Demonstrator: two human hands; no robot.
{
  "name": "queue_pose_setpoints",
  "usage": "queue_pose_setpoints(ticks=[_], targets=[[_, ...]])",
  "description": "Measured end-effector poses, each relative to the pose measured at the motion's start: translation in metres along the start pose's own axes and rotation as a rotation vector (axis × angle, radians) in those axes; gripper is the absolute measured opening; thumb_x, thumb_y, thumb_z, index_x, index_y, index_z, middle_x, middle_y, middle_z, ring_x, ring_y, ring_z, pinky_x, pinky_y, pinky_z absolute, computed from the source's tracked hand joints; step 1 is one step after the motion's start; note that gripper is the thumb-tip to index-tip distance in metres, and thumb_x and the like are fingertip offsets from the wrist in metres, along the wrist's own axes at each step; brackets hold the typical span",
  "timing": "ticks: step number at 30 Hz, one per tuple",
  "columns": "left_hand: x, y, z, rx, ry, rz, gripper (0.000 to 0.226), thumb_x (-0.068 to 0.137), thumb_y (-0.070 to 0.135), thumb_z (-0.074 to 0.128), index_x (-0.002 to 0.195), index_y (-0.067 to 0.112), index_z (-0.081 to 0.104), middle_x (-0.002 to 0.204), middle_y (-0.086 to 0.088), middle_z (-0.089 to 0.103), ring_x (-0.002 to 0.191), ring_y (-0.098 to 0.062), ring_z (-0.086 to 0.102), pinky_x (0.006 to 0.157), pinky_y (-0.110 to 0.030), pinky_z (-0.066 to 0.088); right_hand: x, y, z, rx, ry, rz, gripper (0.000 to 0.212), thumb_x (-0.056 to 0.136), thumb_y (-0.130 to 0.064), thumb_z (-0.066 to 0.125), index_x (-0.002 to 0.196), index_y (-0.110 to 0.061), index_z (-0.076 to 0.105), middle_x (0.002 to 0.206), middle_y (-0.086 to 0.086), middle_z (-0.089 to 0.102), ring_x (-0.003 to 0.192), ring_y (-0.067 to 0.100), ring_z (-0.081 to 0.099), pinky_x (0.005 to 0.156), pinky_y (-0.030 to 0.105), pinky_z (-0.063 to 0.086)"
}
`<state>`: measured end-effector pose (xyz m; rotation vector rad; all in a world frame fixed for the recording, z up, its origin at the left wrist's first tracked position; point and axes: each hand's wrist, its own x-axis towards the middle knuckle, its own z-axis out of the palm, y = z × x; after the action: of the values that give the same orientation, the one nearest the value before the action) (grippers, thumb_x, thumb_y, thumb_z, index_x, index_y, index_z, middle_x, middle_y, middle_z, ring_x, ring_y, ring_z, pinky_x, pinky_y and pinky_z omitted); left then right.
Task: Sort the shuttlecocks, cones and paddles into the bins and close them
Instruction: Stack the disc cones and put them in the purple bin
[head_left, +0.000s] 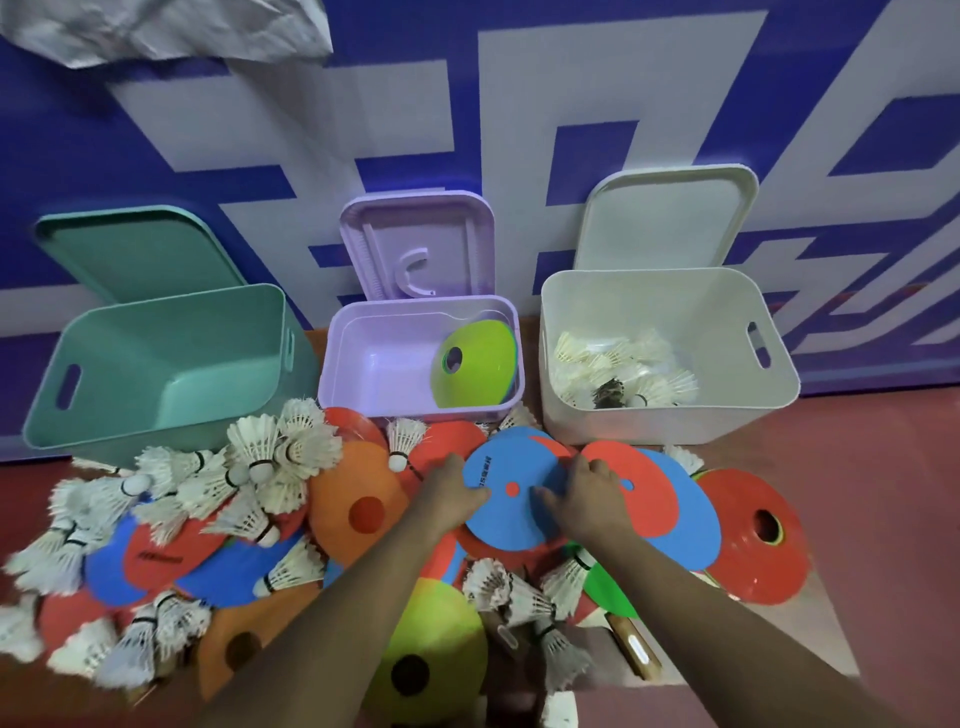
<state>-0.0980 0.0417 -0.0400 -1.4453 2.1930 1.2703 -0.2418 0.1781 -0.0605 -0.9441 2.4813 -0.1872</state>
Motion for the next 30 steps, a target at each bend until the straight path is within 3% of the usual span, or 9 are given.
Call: queue_pose_setpoints(ticks=[4, 7, 14, 19, 21, 24, 26, 28, 30], targets=[[0.006, -0.007, 0.015, -0.020, 0.103, -0.008, 0.044, 0.076, 0.028, 0.072, 0.110, 0.005, 0.055, 0.111, -0.012, 0.061, 0.098, -0.030, 0.061, 0.077, -0.036, 0.050, 0.000, 0.006, 0.006, 0.010, 0.002, -0.017, 0.061, 0.084, -0.049, 0.063, 0.127, -0.009, 0.048, 0.122, 0.017, 0.048, 0.116, 0.037, 0.045, 0.100, 0.041, 0.036], [0.005, -0.005, 0.022, -0.284, 0.110, -0.027, 0.026, 0.085, 0.013, 0.069, 0.108, 0.007, 0.060, 0.107, -0.008, 0.065, 0.092, -0.025, 0.063, 0.077, -0.036, 0.052, -0.004, 0.017, 0.007, 0.095, 0.004, -0.057, 0.054, 0.081, -0.041, 0.067, 0.123, -0.011, 0.052, 0.118, 0.014, 0.048, 0.114, 0.035, 0.045, 0.099, 0.042, 0.038], [-0.017, -0.005, 0.004, -0.926, -0.002, 0.016, 0.032, 0.092, -0.003, 0.056, 0.123, 0.004, 0.059, 0.119, -0.015, 0.068, 0.109, -0.036, 0.064, 0.095, -0.054, 0.050, -0.021, 0.021, -0.016, 0.747, -0.028, -0.098, 0.038, 0.085, -0.037, 0.072, 0.117, -0.021, 0.058, 0.100, 0.002, 0.061, 0.092, 0.018, 0.058, 0.081, 0.029, 0.045], [-0.040, -0.005, 0.003, -1.045, -0.157, 0.006, 0.035, 0.093, 0.002, 0.056, 0.128, 0.006, 0.053, 0.123, -0.017, 0.065, 0.111, -0.039, 0.062, 0.097, -0.059, 0.047, -0.040, 0.010, -0.027, 1.198, -0.255, -0.040, 0.009, 0.092, -0.005, 0.061, 0.098, -0.012, 0.062, 0.100, 0.016, 0.071, 0.092, 0.030, 0.068, 0.079, 0.048, 0.054], [-0.045, 0.001, 0.012, -1.071, -0.170, -0.014, 0.037, 0.091, -0.002, 0.058, 0.126, 0.009, 0.051, 0.123, -0.017, 0.064, 0.111, -0.039, 0.062, 0.094, -0.060, 0.048, -0.043, 0.012, -0.030, 1.118, -0.213, -0.040, 0.003, 0.094, -0.007, 0.058, 0.095, -0.009, 0.060, 0.094, 0.008, 0.070, 0.086, 0.022, 0.067, 0.073, 0.041, 0.053], [-0.046, 0.017, 0.024, -1.009, -0.132, -0.011, 0.041, 0.087, -0.013, 0.055, 0.122, 0.007, 0.051, 0.121, -0.019, 0.062, 0.105, -0.036, 0.062, 0.085, -0.050, 0.053, -0.039, 0.038, -0.036, 0.796, 0.026, -0.026, 0.022, 0.096, -0.023, 0.056, 0.085, -0.005, 0.060, 0.076, 0.004, 0.060, 0.068, 0.017, 0.053, 0.069, 0.033, 0.042], [-0.044, 0.029, 0.030, -1.007, -0.057, -0.021, 0.039, 0.086, -0.015, 0.054, 0.116, 0.009, 0.052, 0.113, -0.014, 0.063, 0.098, -0.032, 0.062, 0.081, -0.046, 0.053, -0.032, 0.066, -0.041, 0.524, 0.139, -0.024, 0.024, 0.093, -0.029, 0.059, 0.098, -0.006, 0.065, 0.094, 0.011, 0.066, 0.087, 0.025, 0.061, 0.079, 0.037, 0.046], [-0.040, 0.037, 0.035, -1.007, 0.025, -0.016, 0.040, 0.085, -0.015, 0.053, 0.114, 0.012, 0.054, 0.109, -0.012, 0.064, 0.098, -0.032, 0.061, 0.080, -0.044, 0.053, -0.027, 0.087, -0.040, 0.277, -0.002, -0.066, 0.056, 0.088, -0.043, 0.066, 0.129, -0.006, 0.055, 0.127, 0.011, 0.057, 0.118, 0.028, 0.053, 0.097, 0.036, 0.041], [-0.037, 0.039, 0.039, -0.975, 0.076, -0.022, 0.041, 0.087, -0.012, 0.054, 0.117, 0.016, 0.055, 0.110, -0.011, 0.065, 0.098, -0.032, 0.063, 0.076, -0.042, 0.055, -0.024, 0.096, -0.031, 0.161, -0.140, -0.094, 0.076, 0.081, -0.051, 0.070, 0.140, -0.010, 0.044, 0.140, 0.009, 0.047, 0.128, 0.028, 0.046, 0.103, 0.036, 0.041]])
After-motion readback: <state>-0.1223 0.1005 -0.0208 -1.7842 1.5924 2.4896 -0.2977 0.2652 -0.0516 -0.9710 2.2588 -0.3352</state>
